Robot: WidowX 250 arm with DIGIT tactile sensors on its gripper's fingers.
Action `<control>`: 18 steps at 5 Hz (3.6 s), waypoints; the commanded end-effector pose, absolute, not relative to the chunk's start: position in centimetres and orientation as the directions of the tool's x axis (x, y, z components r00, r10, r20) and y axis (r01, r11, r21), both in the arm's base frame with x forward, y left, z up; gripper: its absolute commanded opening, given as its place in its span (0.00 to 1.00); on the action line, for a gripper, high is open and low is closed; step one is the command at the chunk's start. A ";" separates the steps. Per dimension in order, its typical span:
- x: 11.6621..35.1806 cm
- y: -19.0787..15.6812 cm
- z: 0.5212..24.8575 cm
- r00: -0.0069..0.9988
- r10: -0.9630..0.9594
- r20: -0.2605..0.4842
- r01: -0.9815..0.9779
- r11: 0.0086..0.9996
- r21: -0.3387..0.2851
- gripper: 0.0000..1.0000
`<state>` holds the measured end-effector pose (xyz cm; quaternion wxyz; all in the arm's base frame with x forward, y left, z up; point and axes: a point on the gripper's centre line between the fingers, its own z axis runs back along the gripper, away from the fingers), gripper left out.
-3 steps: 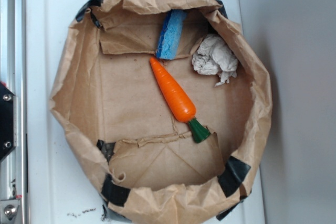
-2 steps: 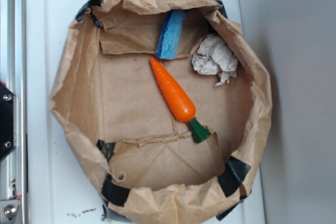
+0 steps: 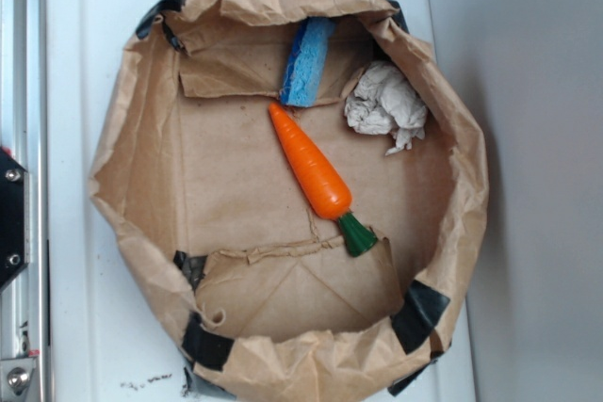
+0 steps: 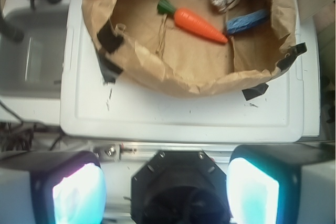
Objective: Grab the carrot.
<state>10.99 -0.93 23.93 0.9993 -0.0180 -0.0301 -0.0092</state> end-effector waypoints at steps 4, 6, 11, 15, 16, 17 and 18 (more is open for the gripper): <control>18.4 -0.9 23.5 0.995 0.041 0.091 -0.039 0.999 -0.023 1.00; 22.3 -0.7 22.6 0.966 -0.199 0.164 0.218 0.970 -0.110 1.00; 21.7 0.7 17.4 0.852 -0.485 0.198 0.510 0.853 -0.107 1.00; 27.5 0.7 8.8 0.826 -0.545 0.144 0.545 0.837 0.044 1.00; 28.3 0.3 8.1 0.814 -0.551 0.182 0.546 0.834 0.083 1.00; 27.9 0.2 6.4 0.802 -0.567 0.190 0.556 0.824 0.113 1.00; 27.5 0.0 4.2 0.776 -0.604 0.183 0.582 0.797 0.163 1.00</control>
